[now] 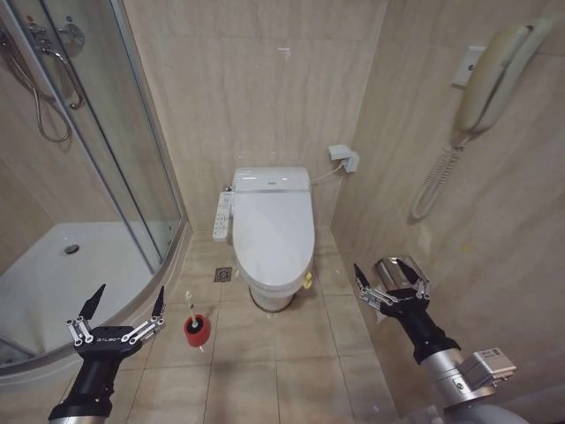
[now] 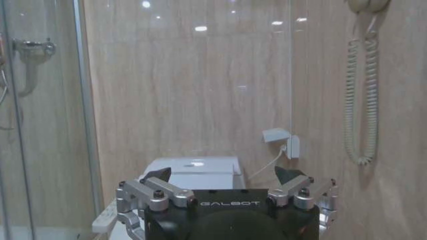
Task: Open the toilet lid, clean the toilet bowl with a toilet brush, close the toilet lid, and flush.
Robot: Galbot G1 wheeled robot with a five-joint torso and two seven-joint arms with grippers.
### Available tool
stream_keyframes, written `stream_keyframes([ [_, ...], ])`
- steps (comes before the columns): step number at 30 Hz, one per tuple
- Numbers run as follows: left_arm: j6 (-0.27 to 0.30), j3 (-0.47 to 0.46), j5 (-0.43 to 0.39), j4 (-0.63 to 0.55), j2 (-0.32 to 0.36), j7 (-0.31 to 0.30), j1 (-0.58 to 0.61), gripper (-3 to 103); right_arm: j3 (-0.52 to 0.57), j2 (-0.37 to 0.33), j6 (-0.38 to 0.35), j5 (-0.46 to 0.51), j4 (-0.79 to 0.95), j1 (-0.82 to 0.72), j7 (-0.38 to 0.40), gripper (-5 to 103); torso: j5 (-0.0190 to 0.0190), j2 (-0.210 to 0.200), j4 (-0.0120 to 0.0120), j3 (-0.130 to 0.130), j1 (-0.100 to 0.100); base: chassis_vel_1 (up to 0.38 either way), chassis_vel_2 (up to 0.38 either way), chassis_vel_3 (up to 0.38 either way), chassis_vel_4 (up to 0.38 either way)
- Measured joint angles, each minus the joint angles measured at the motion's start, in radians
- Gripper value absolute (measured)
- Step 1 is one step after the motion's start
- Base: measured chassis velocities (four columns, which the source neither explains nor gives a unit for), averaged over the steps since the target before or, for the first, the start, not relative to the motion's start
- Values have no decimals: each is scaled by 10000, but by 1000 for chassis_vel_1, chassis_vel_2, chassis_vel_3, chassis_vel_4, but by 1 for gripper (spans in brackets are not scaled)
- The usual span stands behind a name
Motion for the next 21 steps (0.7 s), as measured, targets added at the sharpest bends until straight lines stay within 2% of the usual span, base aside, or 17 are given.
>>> stream_keyframes([
  [9, 0, 0, 0, 1, 0, 0, 0, 100, 0, 0, 0, 0, 0, -1, 0, 100, -1, 2, 0, -2, -6, 109, -99, -90, 98],
  [21, 0, 0, 0, 1, 0, 0, -1, 100, 0, 0, 0, 0, 0, 0, 0, 100, 0, 0, 0, 1, 2, 0, 0, 0, 0],
])
